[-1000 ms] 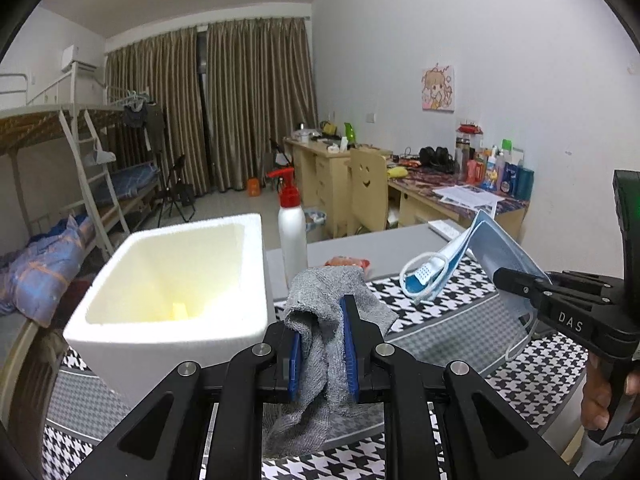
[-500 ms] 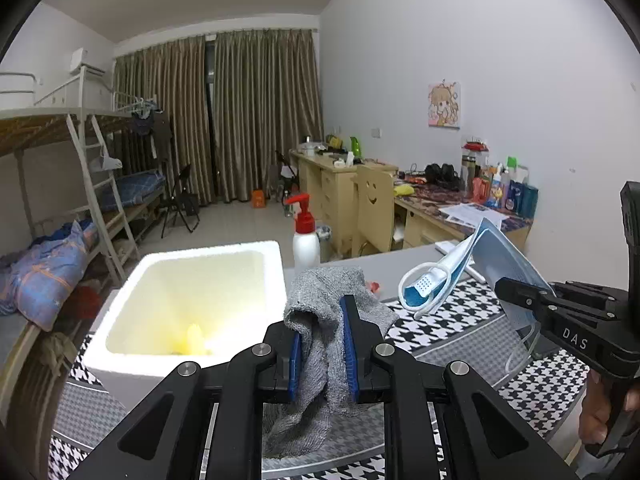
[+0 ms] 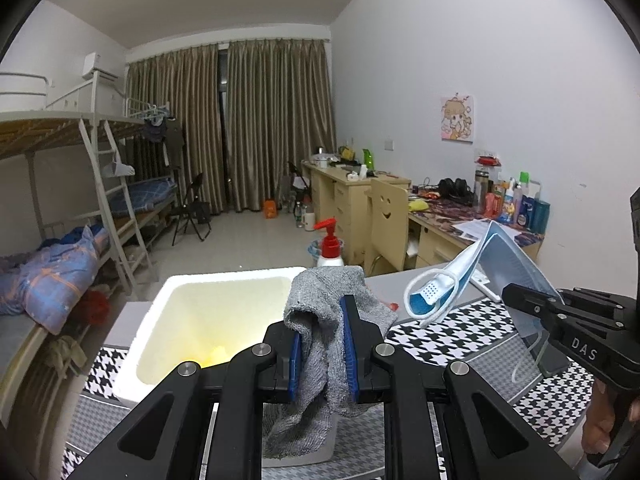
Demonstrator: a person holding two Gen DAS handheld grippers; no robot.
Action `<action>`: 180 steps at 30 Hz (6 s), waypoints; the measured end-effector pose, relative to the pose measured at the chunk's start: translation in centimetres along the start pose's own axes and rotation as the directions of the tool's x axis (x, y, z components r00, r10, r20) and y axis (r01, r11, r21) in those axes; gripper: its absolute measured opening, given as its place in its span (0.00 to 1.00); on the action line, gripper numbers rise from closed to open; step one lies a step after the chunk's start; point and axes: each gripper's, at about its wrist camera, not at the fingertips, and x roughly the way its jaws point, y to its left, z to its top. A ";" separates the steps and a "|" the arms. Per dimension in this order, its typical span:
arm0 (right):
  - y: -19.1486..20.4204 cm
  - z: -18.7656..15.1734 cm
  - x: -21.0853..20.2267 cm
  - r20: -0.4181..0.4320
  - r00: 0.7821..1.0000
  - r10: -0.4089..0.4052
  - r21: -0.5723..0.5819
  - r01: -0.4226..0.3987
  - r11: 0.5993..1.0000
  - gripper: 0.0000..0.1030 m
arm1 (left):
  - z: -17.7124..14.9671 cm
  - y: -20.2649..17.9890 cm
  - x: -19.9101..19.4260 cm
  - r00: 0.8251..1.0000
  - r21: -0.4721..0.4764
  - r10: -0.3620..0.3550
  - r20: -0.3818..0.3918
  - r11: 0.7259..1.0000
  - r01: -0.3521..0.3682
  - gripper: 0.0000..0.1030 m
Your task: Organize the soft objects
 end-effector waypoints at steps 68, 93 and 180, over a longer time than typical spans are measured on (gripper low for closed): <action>9.2 3.6 4.6 -0.042 0.994 0.101 -0.147 -0.107 0.983 0.06 | 0.6 10.3 0.0 0.971 -0.114 0.237 0.033 0.966 -0.232 0.96; 12.7 3.8 6.3 -0.078 0.985 0.156 -0.198 -0.168 0.966 0.06 | -0.6 13.7 -3.3 0.944 -0.158 0.327 0.051 0.936 -0.316 0.99; 11.5 -1.6 -4.8 0.120 0.981 0.154 -0.193 -0.129 0.973 0.96 | -3.0 6.4 -10.6 0.963 -0.101 0.247 0.112 0.967 -0.236 0.99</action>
